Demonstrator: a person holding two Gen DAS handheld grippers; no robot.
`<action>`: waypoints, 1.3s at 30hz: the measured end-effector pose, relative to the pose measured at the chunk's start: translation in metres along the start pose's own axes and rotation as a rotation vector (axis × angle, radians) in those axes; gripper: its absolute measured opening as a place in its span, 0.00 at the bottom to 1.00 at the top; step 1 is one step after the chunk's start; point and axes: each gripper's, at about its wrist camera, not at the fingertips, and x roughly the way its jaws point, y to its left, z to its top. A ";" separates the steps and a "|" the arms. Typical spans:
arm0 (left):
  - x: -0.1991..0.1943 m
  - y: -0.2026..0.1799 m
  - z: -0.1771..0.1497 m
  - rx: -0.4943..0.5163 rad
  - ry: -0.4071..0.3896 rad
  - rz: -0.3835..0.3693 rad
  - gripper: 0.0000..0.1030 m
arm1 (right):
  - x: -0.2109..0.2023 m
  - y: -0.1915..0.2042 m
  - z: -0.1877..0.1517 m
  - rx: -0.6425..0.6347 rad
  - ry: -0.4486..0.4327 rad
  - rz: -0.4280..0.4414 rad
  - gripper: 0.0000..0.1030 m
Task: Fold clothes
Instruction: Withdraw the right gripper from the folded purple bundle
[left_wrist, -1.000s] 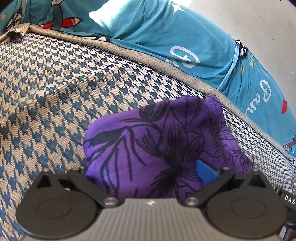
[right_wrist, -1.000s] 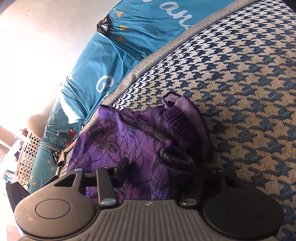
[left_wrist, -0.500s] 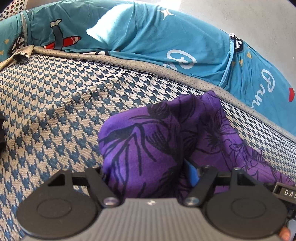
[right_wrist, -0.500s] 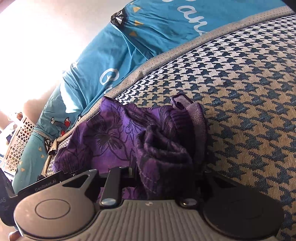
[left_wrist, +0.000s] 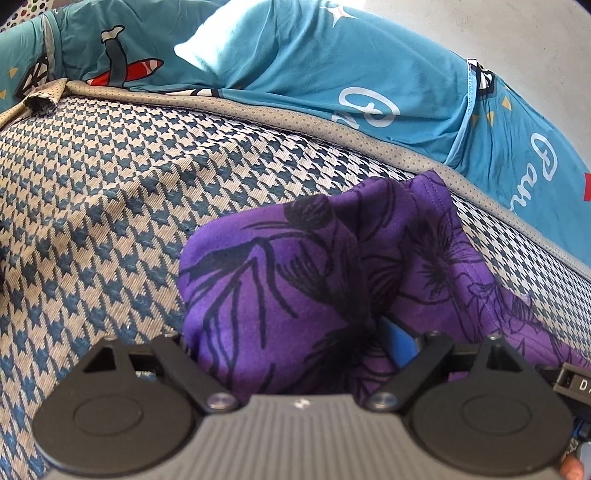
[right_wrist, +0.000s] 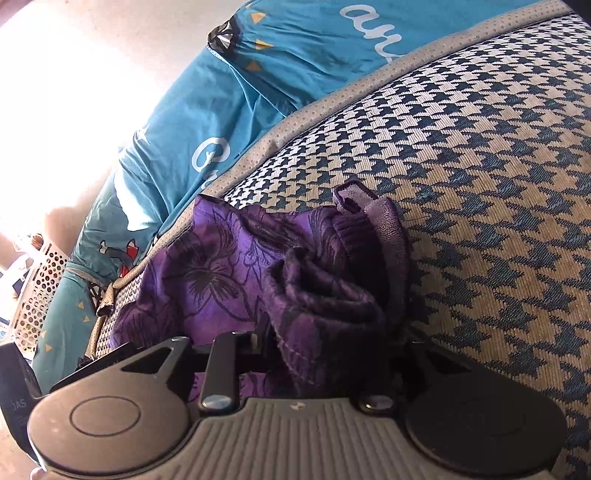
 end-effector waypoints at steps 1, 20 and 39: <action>-0.001 0.000 0.000 -0.003 -0.004 -0.001 0.77 | 0.000 0.002 0.000 -0.016 0.000 -0.005 0.26; -0.040 -0.026 0.003 0.127 -0.142 0.142 0.48 | -0.022 0.060 -0.014 -0.357 -0.146 -0.046 0.18; -0.112 0.031 0.006 0.120 -0.296 0.256 0.48 | -0.015 0.135 -0.048 -0.474 -0.175 0.075 0.17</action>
